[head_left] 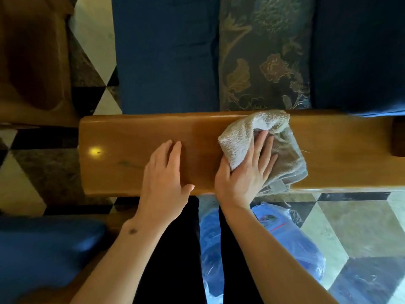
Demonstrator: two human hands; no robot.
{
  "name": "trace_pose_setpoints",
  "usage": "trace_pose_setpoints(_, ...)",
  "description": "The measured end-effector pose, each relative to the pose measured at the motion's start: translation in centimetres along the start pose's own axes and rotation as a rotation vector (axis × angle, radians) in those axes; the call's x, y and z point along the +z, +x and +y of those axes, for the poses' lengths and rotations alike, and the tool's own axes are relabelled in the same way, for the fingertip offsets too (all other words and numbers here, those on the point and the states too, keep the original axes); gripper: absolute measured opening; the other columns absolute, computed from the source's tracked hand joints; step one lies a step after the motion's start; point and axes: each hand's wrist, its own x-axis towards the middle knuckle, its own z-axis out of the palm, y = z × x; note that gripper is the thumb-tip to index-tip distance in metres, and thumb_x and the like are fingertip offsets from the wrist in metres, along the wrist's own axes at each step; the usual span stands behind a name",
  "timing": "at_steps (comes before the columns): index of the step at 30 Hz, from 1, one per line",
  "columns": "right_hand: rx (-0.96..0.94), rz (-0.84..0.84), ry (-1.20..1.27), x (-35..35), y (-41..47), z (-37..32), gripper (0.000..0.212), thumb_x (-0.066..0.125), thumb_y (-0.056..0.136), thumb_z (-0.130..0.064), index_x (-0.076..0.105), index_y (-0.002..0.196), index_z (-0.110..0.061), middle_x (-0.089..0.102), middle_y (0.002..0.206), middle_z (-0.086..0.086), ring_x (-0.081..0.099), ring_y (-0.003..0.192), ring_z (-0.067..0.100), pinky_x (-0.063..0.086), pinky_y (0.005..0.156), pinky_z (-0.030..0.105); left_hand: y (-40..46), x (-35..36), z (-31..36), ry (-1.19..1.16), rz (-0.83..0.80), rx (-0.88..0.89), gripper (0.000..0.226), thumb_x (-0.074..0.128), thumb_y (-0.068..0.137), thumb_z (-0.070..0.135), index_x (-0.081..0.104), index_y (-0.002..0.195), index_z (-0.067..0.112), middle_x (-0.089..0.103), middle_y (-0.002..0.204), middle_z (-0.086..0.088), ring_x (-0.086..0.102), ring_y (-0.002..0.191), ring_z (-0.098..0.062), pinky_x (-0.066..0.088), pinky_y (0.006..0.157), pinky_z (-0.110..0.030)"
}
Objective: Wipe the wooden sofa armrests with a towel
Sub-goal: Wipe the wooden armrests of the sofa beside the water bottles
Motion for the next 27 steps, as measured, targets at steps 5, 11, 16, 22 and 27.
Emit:
trace_pose_setpoints(5,-0.394,-0.238,-0.091,1.4,-0.5,-1.7,0.074,0.041,0.098,-0.053,0.026,0.164,-0.020,0.021,0.174,0.004,0.011,0.161,0.025,-0.004,0.131,0.040,0.1,-1.0,-2.2,-0.011,0.041,-0.078,0.108,0.089,0.071,0.034,0.022,0.154,0.020,0.043,0.152,-0.005,0.029,0.139,-0.030,0.031,0.112,-0.055)
trace_pose_setpoints(11,-1.315,-0.690,-0.173,-0.9,4.4,2.1,0.081,0.047,0.095,-0.057,0.034,0.162,-0.014,0.025,0.171,0.010,0.015,0.161,0.030,0.005,0.131,0.049,-1.0,-1.9,-3.5,-0.089,-0.007,-0.028,0.108,0.084,0.069,0.004,0.019,0.155,0.010,0.043,0.147,-0.016,0.033,0.135,-0.037,0.034,0.105,-0.061)
trace_pose_setpoints(16,-1.660,-0.847,-0.184,-2.8,8.7,4.6,0.068,0.038,0.103,-0.053,0.038,0.160,-0.016,0.028,0.171,0.006,0.015,0.161,0.026,0.006,0.131,0.048,-1.2,-2.2,-1.9,-0.018,-0.019,0.007,0.068,0.069,0.072,-0.003,0.050,0.137,0.006,0.050,0.144,-0.015,0.038,0.130,-0.038,0.039,0.099,-0.056)
trace_pose_setpoints(22,-1.582,-0.802,-0.142,-6.4,12.7,10.4,0.067,0.074,0.092,-0.028,0.050,0.154,-0.019,0.041,0.165,0.003,0.027,0.157,0.023,0.015,0.129,0.041,-1.2,-1.3,3.3,-0.019,-0.064,0.123,0.061,0.066,0.081,0.000,0.050,0.139,0.004,0.048,0.143,-0.017,0.041,0.132,-0.036,0.041,0.106,-0.047)
trace_pose_setpoints(27,-1.438,-0.753,-0.257,-9.5,17.0,16.4,0.072,0.059,0.094,-0.015,0.033,0.161,-0.019,0.039,0.166,0.008,0.029,0.156,0.028,0.012,0.128,0.043,-1.0,-1.0,6.9,-0.009,-0.067,0.086,0.059,0.042,0.078,0.015,0.054,0.134,0.002,0.048,0.140,-0.022,0.042,0.127,-0.039,0.044,0.107,-0.052)
